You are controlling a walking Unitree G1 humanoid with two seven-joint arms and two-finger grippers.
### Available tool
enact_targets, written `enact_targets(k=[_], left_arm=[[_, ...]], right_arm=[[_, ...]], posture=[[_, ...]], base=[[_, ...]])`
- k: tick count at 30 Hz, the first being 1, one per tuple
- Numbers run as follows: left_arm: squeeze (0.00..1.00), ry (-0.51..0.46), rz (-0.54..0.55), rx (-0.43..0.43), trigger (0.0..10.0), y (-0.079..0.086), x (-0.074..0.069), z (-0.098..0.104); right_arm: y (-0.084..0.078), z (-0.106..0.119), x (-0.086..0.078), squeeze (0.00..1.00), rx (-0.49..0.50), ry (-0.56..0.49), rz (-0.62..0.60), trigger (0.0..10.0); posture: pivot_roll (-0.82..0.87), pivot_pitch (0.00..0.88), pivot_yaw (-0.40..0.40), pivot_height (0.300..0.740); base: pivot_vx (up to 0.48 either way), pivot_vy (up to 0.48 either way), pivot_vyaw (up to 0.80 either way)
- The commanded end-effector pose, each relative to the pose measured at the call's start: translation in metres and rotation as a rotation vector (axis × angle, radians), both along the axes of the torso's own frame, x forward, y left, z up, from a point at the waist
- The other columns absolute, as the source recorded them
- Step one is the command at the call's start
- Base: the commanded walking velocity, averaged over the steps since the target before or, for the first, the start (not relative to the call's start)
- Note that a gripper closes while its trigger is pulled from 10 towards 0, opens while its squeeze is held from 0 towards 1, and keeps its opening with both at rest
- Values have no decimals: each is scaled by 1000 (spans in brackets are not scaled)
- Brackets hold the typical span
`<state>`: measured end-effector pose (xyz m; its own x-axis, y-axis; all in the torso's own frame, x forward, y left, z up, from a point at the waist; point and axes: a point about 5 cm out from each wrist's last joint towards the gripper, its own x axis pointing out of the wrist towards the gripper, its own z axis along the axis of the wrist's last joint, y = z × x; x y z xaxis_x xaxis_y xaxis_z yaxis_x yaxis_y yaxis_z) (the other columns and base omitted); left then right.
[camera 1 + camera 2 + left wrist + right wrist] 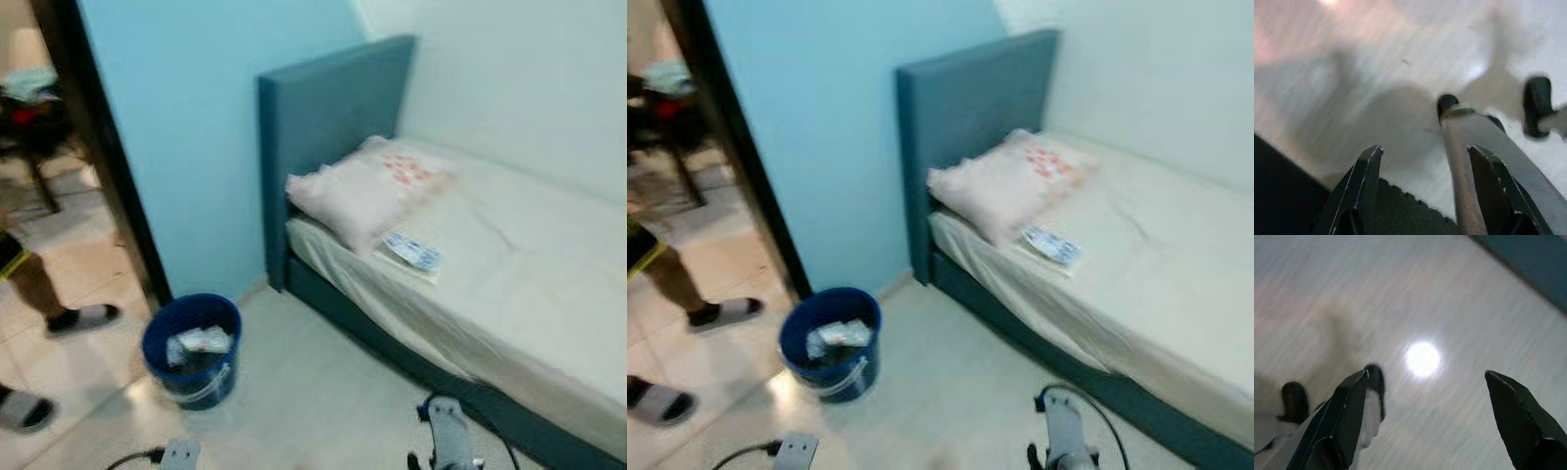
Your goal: Clean up the room
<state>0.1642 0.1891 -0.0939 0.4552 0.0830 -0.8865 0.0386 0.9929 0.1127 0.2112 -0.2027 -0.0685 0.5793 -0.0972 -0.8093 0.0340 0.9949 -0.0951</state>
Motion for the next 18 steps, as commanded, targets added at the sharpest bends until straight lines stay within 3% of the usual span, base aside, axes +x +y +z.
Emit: enact_targets(k=[1, 18], left_arm=[[0, -20, -9, -5, 10000, 0, 6, 3], [0, -3, -60, 6, 10000, -3, 5, 2]], right_arm=[[0, 0, 1, 0, 2, -7, -4, 10000], [1, -1, -1, 0, -4, 0, 11, 10000]], posture=[[-42, 64, -24, 740], [-47, 75, -21, 740]], base=[[0, 0, 0], [0, -474, 0]])
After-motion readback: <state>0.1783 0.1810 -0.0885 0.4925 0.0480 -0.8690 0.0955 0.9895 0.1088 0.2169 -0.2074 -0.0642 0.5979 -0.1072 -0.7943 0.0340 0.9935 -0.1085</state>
